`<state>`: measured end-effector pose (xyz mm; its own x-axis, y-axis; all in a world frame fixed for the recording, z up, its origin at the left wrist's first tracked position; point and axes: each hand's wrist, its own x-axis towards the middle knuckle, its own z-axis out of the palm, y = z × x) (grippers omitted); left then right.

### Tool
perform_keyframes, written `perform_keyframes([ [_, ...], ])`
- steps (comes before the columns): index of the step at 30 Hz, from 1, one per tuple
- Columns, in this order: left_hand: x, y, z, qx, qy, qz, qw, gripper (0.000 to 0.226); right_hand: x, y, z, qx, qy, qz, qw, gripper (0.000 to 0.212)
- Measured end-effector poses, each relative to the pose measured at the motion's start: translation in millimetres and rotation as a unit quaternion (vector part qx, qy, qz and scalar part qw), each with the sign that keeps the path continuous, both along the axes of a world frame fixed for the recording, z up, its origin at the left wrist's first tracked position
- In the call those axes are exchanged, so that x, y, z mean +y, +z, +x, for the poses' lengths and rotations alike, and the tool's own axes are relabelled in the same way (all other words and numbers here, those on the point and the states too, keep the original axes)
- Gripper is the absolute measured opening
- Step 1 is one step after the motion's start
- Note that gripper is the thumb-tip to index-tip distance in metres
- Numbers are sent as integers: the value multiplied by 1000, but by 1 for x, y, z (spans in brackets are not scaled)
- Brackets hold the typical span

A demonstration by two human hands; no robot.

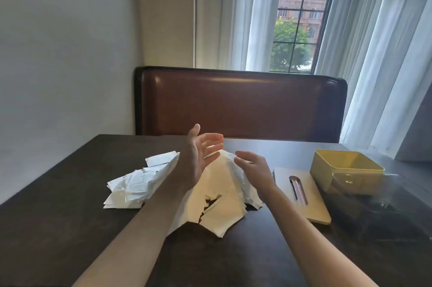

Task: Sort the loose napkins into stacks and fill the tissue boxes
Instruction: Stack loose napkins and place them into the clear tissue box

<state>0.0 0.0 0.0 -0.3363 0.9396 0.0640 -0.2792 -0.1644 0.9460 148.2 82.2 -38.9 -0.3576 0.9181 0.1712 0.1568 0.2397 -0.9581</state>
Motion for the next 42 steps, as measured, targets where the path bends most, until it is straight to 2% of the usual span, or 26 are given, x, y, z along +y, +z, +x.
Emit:
perform_keyframes([
  [6, 28, -14, -12, -14, 15, 1, 1000, 64, 29, -19, -20, -133, -33, 66, 988, 33],
  [9, 36, -20, -16, -23, 21, 5, 999, 62, 37, -26, -22, -164, -29, 79, 983, 13],
  [12, 44, -27, -19, -16, 19, 10, 1000, 56, 39, -25, -20, -115, -14, 61, 991, 11],
  [14, 46, -27, -20, -3, 18, 17, 1000, 49, 39, -15, -15, -39, -1, 62, 997, 11],
  [19, 49, -22, -21, 155, -26, 55, 986, 43, 41, 24, -11, 116, 41, 71, 990, 10],
  [23, 54, -23, -23, 220, -26, 50, 974, 37, 53, 31, -18, 141, 35, 75, 986, 18],
  [25, 58, -24, -29, 197, -30, 48, 979, 39, 60, 22, -23, 140, 20, 61, 988, 18],
  [28, 66, -29, -39, 78, -39, 41, 995, 45, 72, 4, -28, 116, -1, 42, 992, 11],
  [30, 69, -31, -43, -23, -44, 48, 998, 30, 79, -8, -30, 52, 13, 42, 998, 6],
  [32, 71, -33, -44, -77, -39, 44, 995, 27, 86, -20, -32, -26, 37, 51, 998, 13],
  [35, 71, -39, -43, -85, -43, 26, 995, 30, 89, -31, -31, -85, 68, 79, 991, 19],
  [39, 67, -42, -40, -114, -50, -6, 992, 29, 91, -42, -27, -79, 61, 118, 988, 3],
  [42, 63, -40, -38, -156, -67, 2, 985, 30, 93, -48, -25, -48, 43, 149, 987, 9],
])
